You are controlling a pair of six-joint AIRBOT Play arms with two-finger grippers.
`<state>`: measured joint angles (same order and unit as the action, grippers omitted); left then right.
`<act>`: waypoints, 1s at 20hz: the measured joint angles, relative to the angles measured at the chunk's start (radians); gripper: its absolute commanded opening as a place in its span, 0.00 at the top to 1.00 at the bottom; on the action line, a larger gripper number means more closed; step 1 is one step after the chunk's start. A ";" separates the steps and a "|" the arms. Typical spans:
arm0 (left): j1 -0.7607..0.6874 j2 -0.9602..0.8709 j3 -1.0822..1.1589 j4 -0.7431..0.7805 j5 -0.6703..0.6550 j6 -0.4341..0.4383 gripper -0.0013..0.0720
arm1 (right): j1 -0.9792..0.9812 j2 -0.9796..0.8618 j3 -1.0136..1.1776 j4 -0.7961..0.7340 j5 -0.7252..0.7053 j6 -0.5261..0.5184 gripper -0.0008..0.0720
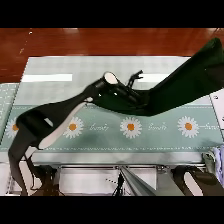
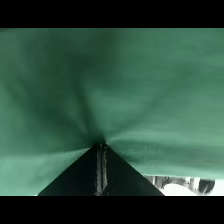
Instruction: Fold the shirts.
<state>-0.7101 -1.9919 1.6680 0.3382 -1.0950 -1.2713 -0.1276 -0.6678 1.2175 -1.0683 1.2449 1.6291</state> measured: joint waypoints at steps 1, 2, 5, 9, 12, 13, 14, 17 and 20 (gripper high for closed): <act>-0.013 -0.016 0.000 -0.037 0.026 0.004 0.94 | 0.000 0.003 0.000 -0.007 0.009 0.004 0.96; -0.019 -0.025 0.000 -0.068 0.042 0.008 0.94 | 0.000 0.005 0.000 -0.016 0.018 0.011 0.96; 0.018 -0.025 0.000 -0.108 0.078 0.021 0.95 | 0.000 0.006 0.000 -0.044 0.037 0.028 0.96; 0.174 0.070 0.000 -0.093 0.077 0.035 0.95 | 0.042 -0.027 0.000 -0.053 0.035 0.020 0.96; 0.348 0.199 0.000 -0.088 0.072 0.062 0.94 | 0.162 -0.090 0.000 -0.085 -0.039 0.014 0.96; 0.417 0.251 0.000 -0.085 0.071 0.068 0.94 | 0.208 -0.117 0.000 -0.098 -0.078 0.019 0.96; 0.483 0.301 0.000 -0.086 0.067 0.072 0.94 | 0.259 -0.152 0.000 -0.112 -0.130 0.024 0.96; 0.685 0.453 0.000 -0.078 0.040 0.079 0.94 | 0.391 -0.280 0.000 -0.134 -0.297 0.040 0.96; 0.849 0.584 0.000 -0.074 -0.003 0.074 0.94 | 0.498 -0.450 0.000 -0.142 -0.443 0.047 0.96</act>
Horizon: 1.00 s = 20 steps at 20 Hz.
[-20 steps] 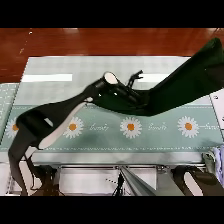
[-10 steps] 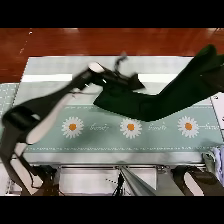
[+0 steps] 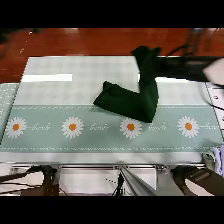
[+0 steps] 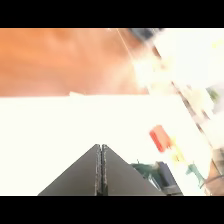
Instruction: Fold the shirts.
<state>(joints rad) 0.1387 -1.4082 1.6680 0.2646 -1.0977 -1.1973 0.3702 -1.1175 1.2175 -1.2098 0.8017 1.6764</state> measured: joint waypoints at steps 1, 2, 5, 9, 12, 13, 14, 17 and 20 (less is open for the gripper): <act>0.043 0.044 0.000 -0.002 -0.023 -0.003 0.94 | 0.031 -0.058 0.000 0.006 -0.038 0.001 0.96; 0.075 0.079 0.000 -0.001 -0.038 -0.003 0.94 | 0.064 -0.122 0.000 0.029 -0.073 0.002 0.93; 0.131 0.165 0.000 0.005 -0.065 -0.006 0.94 | 0.155 -0.285 0.000 0.137 -0.176 0.005 0.18; 0.146 0.203 0.000 0.037 -0.095 -0.006 0.94 | 0.208 -0.369 0.000 0.245 -0.245 0.006 0.18; 0.146 0.208 0.000 0.122 -0.109 -0.007 0.94 | 0.158 -0.305 0.000 0.155 -0.145 0.005 0.19; 0.147 0.208 0.000 0.157 -0.113 -0.008 0.94 | 0.123 -0.266 0.000 0.075 -0.079 0.007 0.23; 0.147 0.208 0.000 0.186 -0.116 -0.010 0.94 | 0.085 -0.225 0.000 -0.010 -0.009 0.008 0.30; 0.147 0.208 0.000 0.269 -0.130 -0.028 0.79 | -0.075 -0.100 -0.026 -0.338 0.209 0.016 0.29; 0.147 0.209 0.000 0.371 -0.137 -0.064 0.33 | -0.306 0.007 -0.144 -0.432 0.324 0.023 0.19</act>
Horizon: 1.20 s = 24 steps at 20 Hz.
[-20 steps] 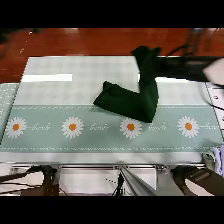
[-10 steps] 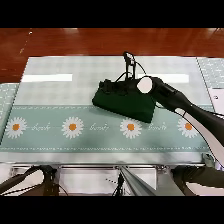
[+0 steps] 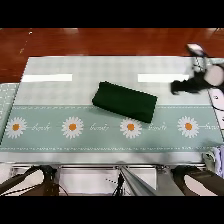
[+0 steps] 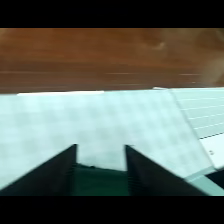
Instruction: Fold the shirts.
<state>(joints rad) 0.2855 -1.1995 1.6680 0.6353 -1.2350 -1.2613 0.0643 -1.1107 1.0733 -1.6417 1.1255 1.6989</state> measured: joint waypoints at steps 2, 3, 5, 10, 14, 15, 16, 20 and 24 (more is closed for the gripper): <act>0.000 0.000 0.000 0.072 -0.014 -0.033 0.33 | -0.142 0.040 -0.122 0.131 0.001 -0.029 0.19; 0.000 0.000 0.000 0.103 -0.025 -0.046 0.33 | -0.196 0.052 -0.193 0.230 -0.023 -0.058 0.19; 0.000 0.000 0.000 0.141 -0.048 -0.063 0.33 | -0.259 0.066 -0.326 0.438 -0.104 -0.117 0.19; -0.002 0.000 0.000 0.182 -0.109 -0.085 0.34 | -0.218 0.013 -0.528 0.878 -0.309 -0.295 0.19; -0.020 -0.003 0.000 0.191 -0.131 -0.103 0.34 | -0.079 -0.092 -0.569 1.172 -0.454 -0.420 0.20; -0.027 -0.003 0.000 0.193 -0.135 -0.109 0.34 | -0.045 -0.119 -0.571 1.245 -0.489 -0.438 0.37; -0.036 -0.005 0.000 0.193 -0.135 -0.110 0.34 | -0.019 -0.142 -0.570 1.290 -0.519 -0.458 0.75; -0.077 -0.013 0.000 0.195 -0.142 -0.120 0.34 | -0.001 -0.164 -0.513 1.362 -0.510 -0.573 0.96; -0.121 -0.046 0.000 0.198 -0.141 -0.123 0.34 | -0.135 -0.023 -0.370 1.271 -0.351 -0.598 0.96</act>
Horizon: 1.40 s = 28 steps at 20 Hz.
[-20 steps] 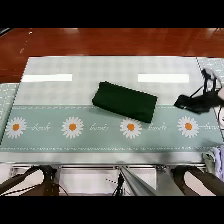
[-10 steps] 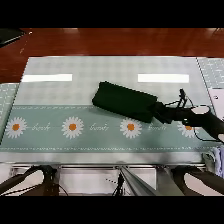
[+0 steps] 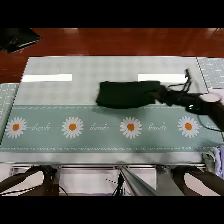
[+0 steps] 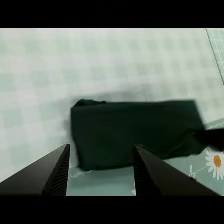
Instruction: Fold the shirts.
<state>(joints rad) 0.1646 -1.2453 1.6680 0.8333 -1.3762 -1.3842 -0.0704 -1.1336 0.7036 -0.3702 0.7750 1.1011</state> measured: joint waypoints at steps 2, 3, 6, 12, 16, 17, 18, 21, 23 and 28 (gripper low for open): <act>-0.024 -0.037 0.000 0.004 0.005 0.004 0.39 | -0.112 0.100 0.087 -0.111 0.103 0.069 0.96; -0.036 -0.057 0.000 0.004 0.005 0.007 0.40 | -0.174 0.147 0.129 -0.177 0.158 0.108 0.96; -0.074 -0.120 0.000 0.006 0.008 0.011 0.40 | -0.389 0.278 0.245 -0.373 0.343 0.206 0.96; -0.131 -0.222 0.000 0.006 0.069 0.031 0.40 | -0.751 0.435 0.331 -0.760 0.595 0.353 0.96; -0.141 -0.297 0.000 0.006 0.108 0.067 0.40 | -0.950 0.461 0.344 -1.048 0.748 0.405 0.96; -0.142 -0.315 0.000 0.006 0.117 0.080 0.40 | -0.991 0.463 0.351 -1.108 0.771 0.415 0.96; -0.140 -0.334 0.000 0.007 0.118 0.096 0.40 | -1.033 0.465 0.364 -1.178 0.790 0.425 0.96; -0.129 -0.381 0.000 0.006 0.134 0.129 0.40 | -1.128 0.468 0.428 -1.372 0.805 0.459 0.96; -0.121 -0.409 0.000 0.006 0.161 0.148 0.40 | -1.176 0.468 0.479 -1.470 0.796 0.473 0.96; -0.103 -0.449 0.000 0.004 0.256 0.185 0.40 | -1.233 0.449 0.529 -1.578 0.858 0.465 0.96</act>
<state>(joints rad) 0.0612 -1.6939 1.6680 0.8371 -1.1206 -1.1995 -1.3037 -0.6849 1.2331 -1.9484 1.6325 1.5665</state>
